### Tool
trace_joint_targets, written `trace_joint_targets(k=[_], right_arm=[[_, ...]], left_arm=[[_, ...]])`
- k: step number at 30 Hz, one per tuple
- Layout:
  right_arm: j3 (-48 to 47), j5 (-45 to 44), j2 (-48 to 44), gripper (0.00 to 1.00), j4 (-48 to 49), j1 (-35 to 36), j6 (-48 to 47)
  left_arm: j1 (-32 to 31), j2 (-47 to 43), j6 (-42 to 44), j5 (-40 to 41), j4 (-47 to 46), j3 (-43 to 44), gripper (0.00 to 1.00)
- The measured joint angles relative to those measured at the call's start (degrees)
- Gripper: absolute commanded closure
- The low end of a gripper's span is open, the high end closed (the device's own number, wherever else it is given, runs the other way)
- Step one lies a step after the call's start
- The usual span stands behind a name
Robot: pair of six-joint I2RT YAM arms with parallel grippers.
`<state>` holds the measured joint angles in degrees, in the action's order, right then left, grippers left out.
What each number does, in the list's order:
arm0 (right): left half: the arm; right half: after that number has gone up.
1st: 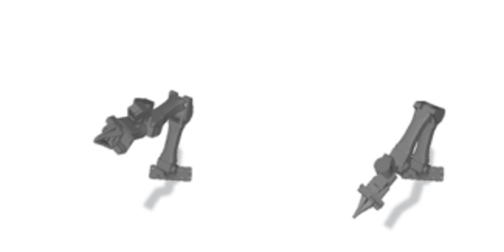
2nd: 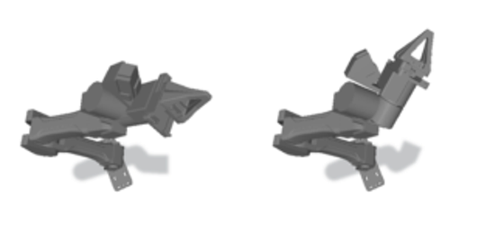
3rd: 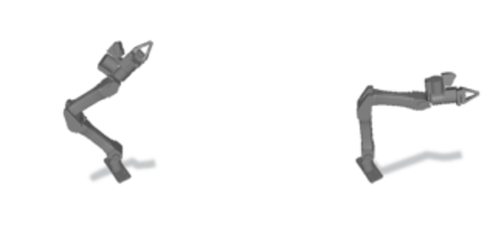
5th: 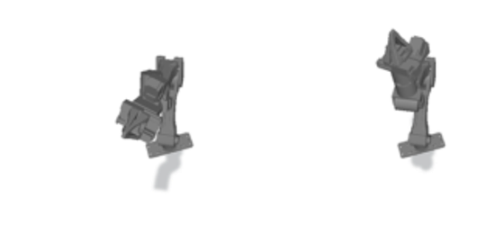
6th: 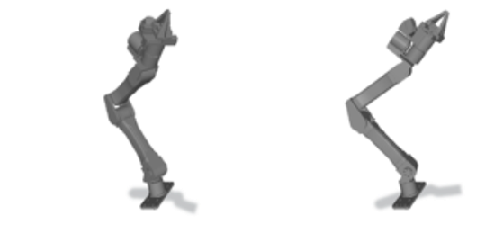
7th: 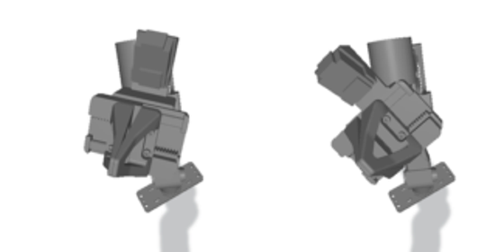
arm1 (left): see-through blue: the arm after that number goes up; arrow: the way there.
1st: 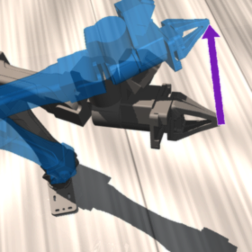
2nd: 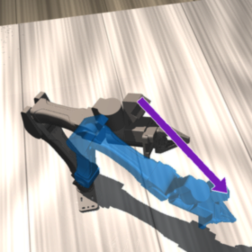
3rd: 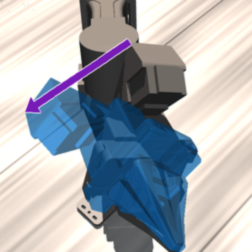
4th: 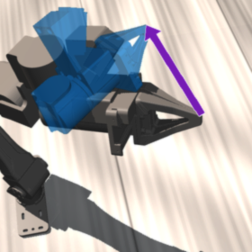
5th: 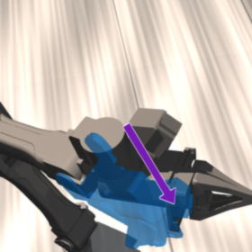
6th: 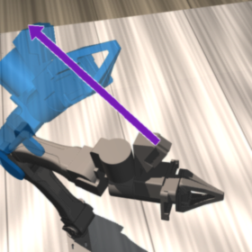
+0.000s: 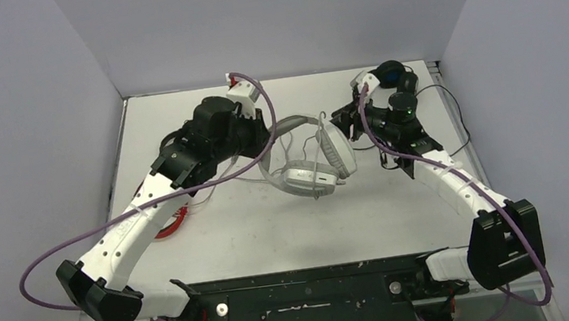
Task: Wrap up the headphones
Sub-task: Wrap the headphones cable around the headphones.
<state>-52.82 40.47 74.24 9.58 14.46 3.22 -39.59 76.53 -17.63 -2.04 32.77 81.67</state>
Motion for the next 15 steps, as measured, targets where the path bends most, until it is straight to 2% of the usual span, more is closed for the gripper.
trace_joint_targets(k=[2,5,8,15], right_arm=[[2.1,1.1,0.0,0.24,5.7,-0.8,1.7],[6.9,2.6,-0.1,0.08,14.7,-1.5,4.2],[12.4,3.3,-0.1,0.01,23.0,-1.7,6.4],[20.1,4.5,2.9,0.0,42.8,-1.7,11.8]], left_arm=[[0.3,0.0,-1.0,0.0,1.8,2.4,1.0],[1.4,0.0,-2.4,-0.1,5.1,5.2,1.0],[2.8,0.2,-3.7,-0.5,7.9,8.1,1.0],[4.3,0.8,-5.8,-1.9,11.2,15.9,1.0]])
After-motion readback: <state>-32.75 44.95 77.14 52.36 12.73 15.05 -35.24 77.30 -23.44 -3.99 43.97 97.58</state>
